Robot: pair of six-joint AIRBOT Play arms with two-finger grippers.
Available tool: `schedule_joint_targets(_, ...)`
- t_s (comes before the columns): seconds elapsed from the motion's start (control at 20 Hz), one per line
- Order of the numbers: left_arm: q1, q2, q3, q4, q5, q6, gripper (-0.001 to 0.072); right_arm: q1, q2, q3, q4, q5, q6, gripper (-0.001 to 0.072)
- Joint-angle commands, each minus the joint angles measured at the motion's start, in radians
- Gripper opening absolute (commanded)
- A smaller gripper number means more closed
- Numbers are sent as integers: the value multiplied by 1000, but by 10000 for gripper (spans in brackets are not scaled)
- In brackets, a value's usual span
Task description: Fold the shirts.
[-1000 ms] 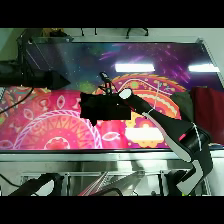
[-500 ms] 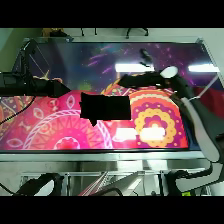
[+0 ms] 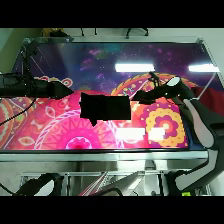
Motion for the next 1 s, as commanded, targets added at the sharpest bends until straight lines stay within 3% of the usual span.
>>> schedule_joint_targets(0.0,1,0,0,-16,-3,2,15,46,-93,-5,42,-4,-42,607)
schedule_joint_targets(0.05,1,0,0,-16,-3,2,15,60,-112,-5,75,-2,-75,489)
schedule_joint_targets(0.3,1,0,0,-16,-3,3,15,87,-134,-5,222,-7,-161,479)
schedule_joint_targets(0.35,1,0,0,-16,-3,2,15,87,-134,-5,224,-9,-162,446)
schedule_joint_targets(0.45,1,0,0,-16,-3,2,15,87,-134,-5,257,7,-202,163)
schedule_joint_targets(0.5,1,0,0,-16,-3,3,15,87,-133,-5,306,26,-234,71)
schedule_joint_targets(0.55,1,0,0,-16,-3,2,15,86,-128,-2,375,50,-257,29)
schedule_joint_targets(0.8,1,0,0,-16,-4,2,15,-20,-11,213,655,114,-314,29)
schedule_joint_targets(0.95,1,0,0,-16,-3,2,15,-173,23,474,649,36,-199,28)
